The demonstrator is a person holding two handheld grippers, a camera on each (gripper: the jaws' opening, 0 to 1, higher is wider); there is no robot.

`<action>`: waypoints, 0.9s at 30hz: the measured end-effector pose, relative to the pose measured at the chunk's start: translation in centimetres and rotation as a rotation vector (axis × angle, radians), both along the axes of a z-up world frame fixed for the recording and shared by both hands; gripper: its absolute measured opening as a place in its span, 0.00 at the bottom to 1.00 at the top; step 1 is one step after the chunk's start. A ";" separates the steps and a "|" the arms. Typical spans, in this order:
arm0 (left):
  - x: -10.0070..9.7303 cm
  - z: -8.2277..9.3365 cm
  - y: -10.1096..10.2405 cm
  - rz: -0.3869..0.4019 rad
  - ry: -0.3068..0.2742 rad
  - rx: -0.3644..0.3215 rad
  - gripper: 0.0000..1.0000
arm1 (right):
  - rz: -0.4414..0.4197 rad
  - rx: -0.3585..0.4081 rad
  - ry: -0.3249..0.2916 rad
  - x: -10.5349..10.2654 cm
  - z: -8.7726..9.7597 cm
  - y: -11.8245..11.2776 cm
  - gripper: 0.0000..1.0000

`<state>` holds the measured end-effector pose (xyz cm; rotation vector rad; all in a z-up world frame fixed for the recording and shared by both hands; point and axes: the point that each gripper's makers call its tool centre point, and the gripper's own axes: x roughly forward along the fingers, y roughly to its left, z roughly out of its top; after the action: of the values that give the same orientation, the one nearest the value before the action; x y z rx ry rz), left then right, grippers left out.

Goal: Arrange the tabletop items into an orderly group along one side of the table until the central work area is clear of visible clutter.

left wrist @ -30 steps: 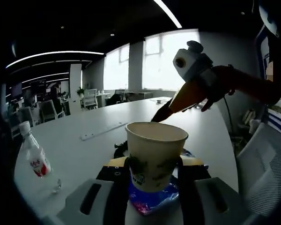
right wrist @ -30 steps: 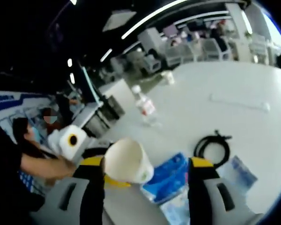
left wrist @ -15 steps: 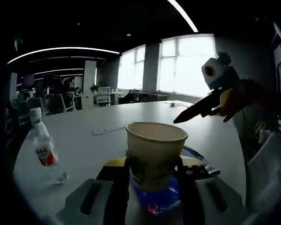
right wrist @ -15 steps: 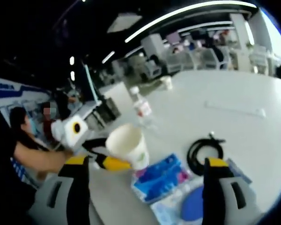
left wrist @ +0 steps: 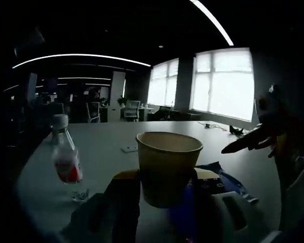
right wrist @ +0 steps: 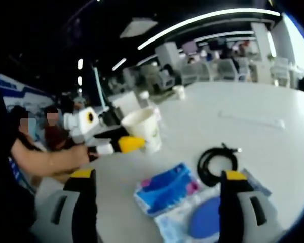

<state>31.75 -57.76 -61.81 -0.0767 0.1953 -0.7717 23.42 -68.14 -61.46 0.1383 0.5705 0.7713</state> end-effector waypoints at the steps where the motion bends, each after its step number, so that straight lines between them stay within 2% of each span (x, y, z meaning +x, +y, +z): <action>1: 0.3 0.1 0.2 0.013 0.000 -0.008 0.38 | 0.001 -0.001 -0.003 0.0 0.0 0.0 1.00; 4: 1.4 0.0 0.7 0.040 0.001 -0.013 0.38 | 0.005 -0.025 -0.011 -0.1 -0.8 -0.6 1.00; 13: 4.0 -0.8 1.7 0.104 -0.003 -0.050 0.38 | -0.017 -0.058 0.026 -0.4 -3.3 -2.1 0.99; 18: 5.2 -2.3 1.8 0.133 0.006 -0.039 0.38 | -0.040 -0.080 0.047 -0.4 -4.7 -2.7 0.99; 24: 6.7 -4.4 2.2 0.186 0.030 -0.017 0.38 | -0.062 -0.058 0.056 0.1 -5.3 -2.9 0.97; 27: 7.3 -5.1 2.3 0.198 0.021 -0.007 0.38 | -0.061 -0.071 0.062 0.1 -5.7 -3.1 0.97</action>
<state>39.03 -55.44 -66.91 -0.1093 0.2012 -0.5748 23.55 -71.22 -67.16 0.1141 0.6493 0.6882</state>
